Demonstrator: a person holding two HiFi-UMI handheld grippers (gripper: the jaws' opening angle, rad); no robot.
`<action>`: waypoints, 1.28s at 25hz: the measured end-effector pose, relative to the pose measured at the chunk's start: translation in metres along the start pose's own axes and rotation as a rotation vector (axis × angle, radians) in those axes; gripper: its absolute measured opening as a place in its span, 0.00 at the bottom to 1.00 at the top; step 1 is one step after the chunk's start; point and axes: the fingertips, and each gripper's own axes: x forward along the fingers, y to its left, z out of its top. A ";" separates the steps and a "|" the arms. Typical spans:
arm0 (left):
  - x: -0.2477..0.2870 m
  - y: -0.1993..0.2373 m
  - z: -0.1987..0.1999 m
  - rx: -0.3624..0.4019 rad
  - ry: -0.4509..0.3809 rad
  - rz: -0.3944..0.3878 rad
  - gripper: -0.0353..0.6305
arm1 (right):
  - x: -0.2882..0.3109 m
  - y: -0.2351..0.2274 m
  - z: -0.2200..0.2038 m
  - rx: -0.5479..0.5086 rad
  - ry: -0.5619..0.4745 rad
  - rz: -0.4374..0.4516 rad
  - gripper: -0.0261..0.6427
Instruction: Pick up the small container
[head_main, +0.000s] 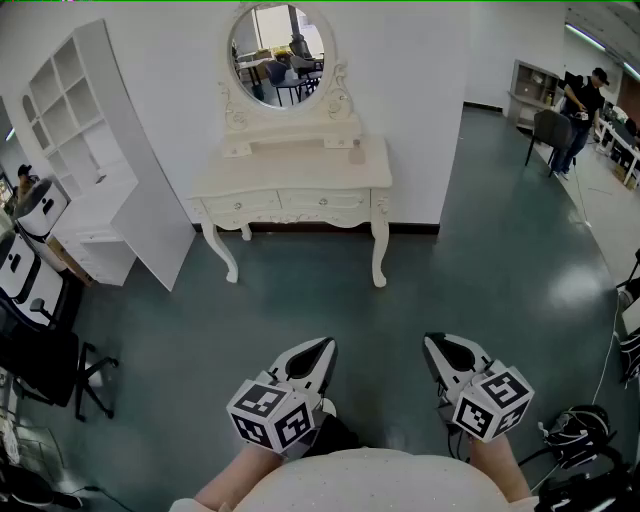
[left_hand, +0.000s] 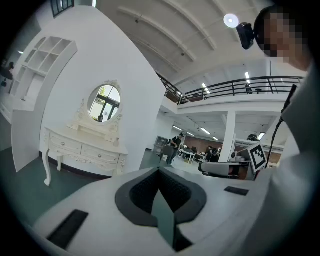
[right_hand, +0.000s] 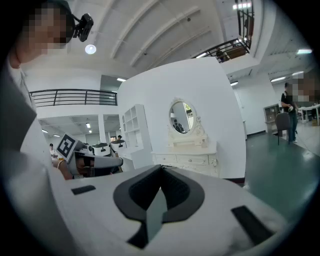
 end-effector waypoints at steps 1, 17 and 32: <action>0.000 -0.001 0.000 0.000 0.000 0.000 0.06 | -0.001 -0.001 0.000 0.000 0.001 -0.002 0.03; 0.014 0.015 0.009 0.040 -0.080 -0.017 0.06 | 0.026 -0.017 -0.007 0.025 0.024 0.017 0.04; 0.138 0.141 0.081 -0.015 -0.070 -0.081 0.06 | 0.175 -0.077 0.055 0.022 -0.014 0.006 0.04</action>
